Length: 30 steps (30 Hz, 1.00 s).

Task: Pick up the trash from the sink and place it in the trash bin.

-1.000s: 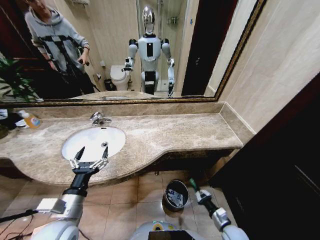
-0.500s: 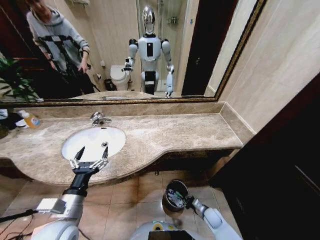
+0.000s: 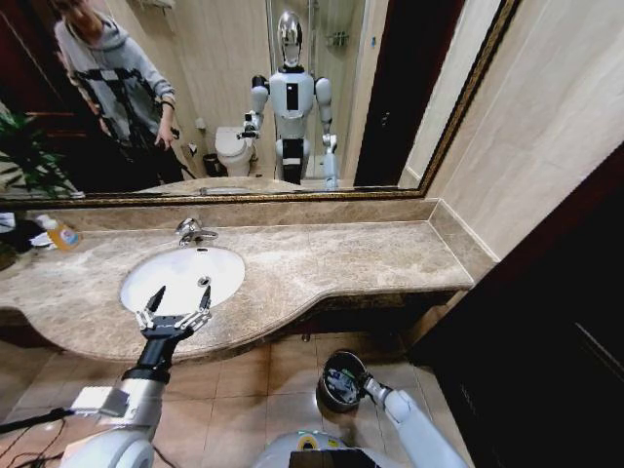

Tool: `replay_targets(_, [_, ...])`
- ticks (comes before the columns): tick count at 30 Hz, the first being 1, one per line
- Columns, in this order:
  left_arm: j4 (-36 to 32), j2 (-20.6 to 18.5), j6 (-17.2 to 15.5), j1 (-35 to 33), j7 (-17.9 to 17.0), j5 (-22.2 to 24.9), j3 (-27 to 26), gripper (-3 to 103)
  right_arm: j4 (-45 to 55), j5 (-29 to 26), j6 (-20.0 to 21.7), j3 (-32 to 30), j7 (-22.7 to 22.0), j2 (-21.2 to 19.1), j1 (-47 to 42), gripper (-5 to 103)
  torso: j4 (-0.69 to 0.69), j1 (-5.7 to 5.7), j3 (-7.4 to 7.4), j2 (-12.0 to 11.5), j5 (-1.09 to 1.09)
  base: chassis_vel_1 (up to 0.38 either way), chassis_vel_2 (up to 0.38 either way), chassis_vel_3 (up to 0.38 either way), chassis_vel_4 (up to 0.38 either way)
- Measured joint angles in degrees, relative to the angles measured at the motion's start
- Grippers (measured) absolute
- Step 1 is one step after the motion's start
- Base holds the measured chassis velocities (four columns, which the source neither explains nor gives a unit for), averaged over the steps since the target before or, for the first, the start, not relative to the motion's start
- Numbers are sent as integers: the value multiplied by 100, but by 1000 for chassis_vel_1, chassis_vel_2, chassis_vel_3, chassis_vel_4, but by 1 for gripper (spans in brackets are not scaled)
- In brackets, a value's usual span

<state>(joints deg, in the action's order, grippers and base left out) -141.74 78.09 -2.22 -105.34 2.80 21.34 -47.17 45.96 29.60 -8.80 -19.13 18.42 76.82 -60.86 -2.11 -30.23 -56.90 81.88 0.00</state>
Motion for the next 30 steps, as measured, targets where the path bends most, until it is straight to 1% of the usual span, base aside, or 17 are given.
replay_targets(2, [0,0,0,0,0,0,0,100,16,-12,-3,-9,-9,0,-31,36,0,0,0,0,0,0,0,0,0])
replay_targets(3, [0,0,0,0,0,0,0,100,16,-12,-3,-9,-9,0,-31,36,0,0,0,0,0,0,0,0,0])
replay_targets(4, [0,0,0,0,0,0,0,100,22,-18,-13,-18,-12,1,-47,41,0,0,0,0,0,0,0,0,0])
replay_targets(5, [0,0,0,0,0,0,0,100,25,-25,-23,-25,-16,2,-60,41,0,0,0,0,0,0,0,0,0])
replay_targets(7, [0,0,0,0,0,0,0,100,36,-60,-59,-46,-48,13,-106,52,0,0,0,0,0,0,0,0,0])
replay_targets(8, [0,0,0,0,0,0,0,100,36,-60,-59,-46,-48,13,-106,52,0,0,0,0,0,0,0,0,0])
replay_targets(10, [0,0,0,0,0,0,0,100,79,-68,-42,-57,-75,6,-160,64,0,0,0,0,0,0,0,0,0])
replay_targets(11, [0,0,0,0,0,0,0,100,79,-68,-42,-57,-75,6,-160,64,0,0,0,0,0,0,0,0,0])
replay_targets(16, [0,0,0,0,0,0,0,100,278,-234,74,-97,-179,-42,-290,80,0,1,0,0,1,0,0,0,0])
replay_targets(18, [0,0,0,0,0,0,0,100,867,-818,174,-200,-631,-103,-595,90,0,0,0,0,1,0,0,0,0])
replay_targets(19, [0,0,0,0,0,0,0,100,867,-818,174,-200,-631,-103,-595,90,0,0,0,0,1,0,0,0,0])
replay_targets(20, [0,0,0,0,1,0,0,100,1122,-1130,237,-223,-795,-135,-720,96,0,1,0,0,1,0,0,0,0])
replay_targets(23, [0,0,0,0,0,0,0,100,2238,-2540,248,-553,-1372,-417,-1308,100,0,1,1,0,0,0,0,0,0])
replay_targets(24, [0,0,0,0,0,0,0,100,2238,-2540,248,-553,-1372,-417,-1308,100,0,1,1,0,0,0,0,0,0])
replay_targets(26, [0,0,0,0,0,0,0,100,2800,-3430,78,-876,-1520,-541,-1599,100,1,1,1,0,0,0,0,0,0])
replay_targets(27, [0,0,0,0,0,0,0,100,2800,-3430,78,-876,-1520,-541,-1599,100,1,1,1,0,0,0,0,0,0])
replay_targets(30, [0,0,0,0,0,0,-1,100,3861,-4379,110,-1496,-1420,-541,-2061,100,0,1,1,0,2,0,0,0,0])
